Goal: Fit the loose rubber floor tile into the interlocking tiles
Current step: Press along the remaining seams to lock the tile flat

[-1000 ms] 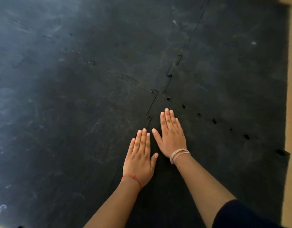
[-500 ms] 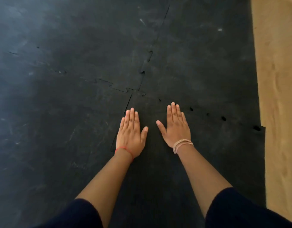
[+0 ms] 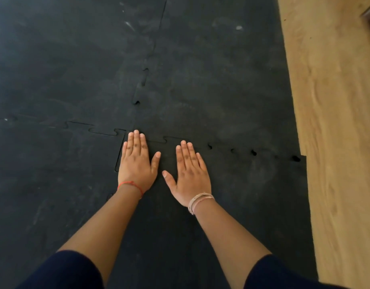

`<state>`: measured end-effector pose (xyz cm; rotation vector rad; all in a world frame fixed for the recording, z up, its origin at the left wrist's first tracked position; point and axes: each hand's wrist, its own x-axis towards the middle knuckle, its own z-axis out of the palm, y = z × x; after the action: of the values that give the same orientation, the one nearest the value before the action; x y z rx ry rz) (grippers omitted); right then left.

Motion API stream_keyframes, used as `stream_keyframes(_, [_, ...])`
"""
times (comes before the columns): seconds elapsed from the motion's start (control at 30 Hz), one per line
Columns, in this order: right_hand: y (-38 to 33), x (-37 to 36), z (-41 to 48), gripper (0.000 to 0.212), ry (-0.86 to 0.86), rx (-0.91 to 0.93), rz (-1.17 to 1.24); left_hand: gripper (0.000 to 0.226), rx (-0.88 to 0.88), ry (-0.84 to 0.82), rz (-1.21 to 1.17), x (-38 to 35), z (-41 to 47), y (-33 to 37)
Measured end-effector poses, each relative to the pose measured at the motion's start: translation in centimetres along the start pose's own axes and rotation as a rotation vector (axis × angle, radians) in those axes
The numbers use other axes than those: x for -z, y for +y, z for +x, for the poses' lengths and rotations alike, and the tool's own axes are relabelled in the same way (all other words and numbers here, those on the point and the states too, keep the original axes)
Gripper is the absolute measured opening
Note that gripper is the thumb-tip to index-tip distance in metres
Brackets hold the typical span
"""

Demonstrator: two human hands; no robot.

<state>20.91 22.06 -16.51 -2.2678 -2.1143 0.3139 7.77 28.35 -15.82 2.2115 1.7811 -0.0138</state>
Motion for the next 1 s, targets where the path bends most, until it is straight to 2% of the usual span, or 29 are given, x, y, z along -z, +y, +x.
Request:
stream_keyframes(0.1, [-0.2, 0.5, 0.4, 0.076, -0.042, 0.038, -0.005, 0.071, 0.043, -0.008, 0.011, -0.1, 0.0, 0.4])
stream_keyframes(0.17, [0.7, 1.1, 0.3, 0.075, -0.129, 0.063, 0.025, 0.069, 0.055, -0.061, -0.041, 0.0, -1.0, 2.0])
stream_keyframes(0.27, [5.6, 2.0, -1.6, 0.071, -0.092, -0.078, 0.024, 0.06, -0.131, -0.127, -0.077, -1.0, -3.9, 5.7])
stream_keyframes(0.33, [8.7, 2.3, -3.2, 0.067, -0.068, -0.111, -0.083, 0.059, -0.239, -0.131, -0.041, -2.0, -5.3, 8.0])
stream_keyframes(0.43, [9.8, 1.8, -3.8, 0.066, -0.08, -0.06, -0.046, 0.064, -0.188, -0.088, -0.019, -3.6, -5.6, 10.1])
stream_keyframes(0.53, [9.7, 1.1, -3.5, 0.075, -0.026, -0.044, 0.018, 0.07, -0.182, -0.029, 0.017, -4.3, -5.5, 10.5])
stream_keyframes(0.63, [10.0, 0.9, -3.6, 0.076, -0.001, -0.041, 0.046, 0.069, -0.172, -0.045, 0.017, -4.3, -5.4, 10.5])
stream_keyframes(0.77, [10.0, 1.7, -3.2, 0.073, -0.077, -0.054, 0.05, 0.071, -0.176, -0.047, 0.058, -4.2, -5.2, 10.6])
stream_keyframes(0.9, [12.0, 3.7, -2.8, 0.067, -0.256, -0.049, 0.1, 0.064, -0.146, -0.116, 0.075, -3.3, -5.3, 10.6])
stream_keyframes(1.0, [15.6, 4.3, -5.0, 0.067, -0.182, -0.147, -0.016, 0.064, -0.247, -0.125, 0.095, -3.1, -6.1, 12.0])
